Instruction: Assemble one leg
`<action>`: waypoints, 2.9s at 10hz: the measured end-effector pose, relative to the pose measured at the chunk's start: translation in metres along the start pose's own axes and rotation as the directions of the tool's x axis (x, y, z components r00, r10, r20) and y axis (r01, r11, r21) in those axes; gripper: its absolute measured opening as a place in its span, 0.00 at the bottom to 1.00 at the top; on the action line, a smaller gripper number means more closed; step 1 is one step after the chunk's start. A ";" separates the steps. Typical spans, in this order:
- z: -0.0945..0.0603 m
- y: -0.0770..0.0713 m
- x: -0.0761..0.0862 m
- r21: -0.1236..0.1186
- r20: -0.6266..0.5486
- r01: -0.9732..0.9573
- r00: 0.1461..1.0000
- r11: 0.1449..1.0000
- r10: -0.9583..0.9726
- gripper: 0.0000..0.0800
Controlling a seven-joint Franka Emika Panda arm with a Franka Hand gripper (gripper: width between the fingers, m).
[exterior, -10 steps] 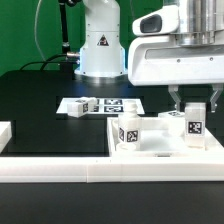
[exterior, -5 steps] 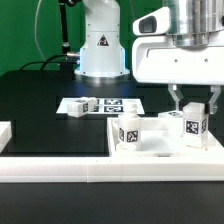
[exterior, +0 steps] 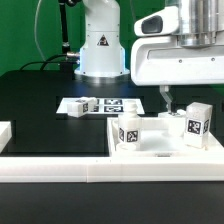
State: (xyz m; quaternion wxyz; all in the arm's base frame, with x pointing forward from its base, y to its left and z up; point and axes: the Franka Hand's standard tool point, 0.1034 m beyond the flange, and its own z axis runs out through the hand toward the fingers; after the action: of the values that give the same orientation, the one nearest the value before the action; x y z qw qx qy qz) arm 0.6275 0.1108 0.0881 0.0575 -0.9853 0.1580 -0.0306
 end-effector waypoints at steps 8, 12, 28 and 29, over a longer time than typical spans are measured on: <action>0.003 -0.003 0.001 -0.059 -0.014 0.748 0.661 0.661 -0.750 0.81; 0.004 -0.003 0.001 -0.057 -0.012 0.776 0.628 0.628 -0.778 0.47; 0.003 0.001 0.002 -0.032 -0.078 -0.199 0.977 0.979 0.196 0.66; 0.001 0.000 0.004 -0.041 -0.073 -0.110 0.992 0.993 0.107 0.66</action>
Offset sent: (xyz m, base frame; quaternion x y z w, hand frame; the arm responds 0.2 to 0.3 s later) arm 0.0025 0.0007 0.0008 -0.0296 0.0222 -0.2499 0.9676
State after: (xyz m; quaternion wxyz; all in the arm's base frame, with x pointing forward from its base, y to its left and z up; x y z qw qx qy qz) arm 0.6312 0.1101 0.0869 0.0315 -0.9746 0.2138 -0.0587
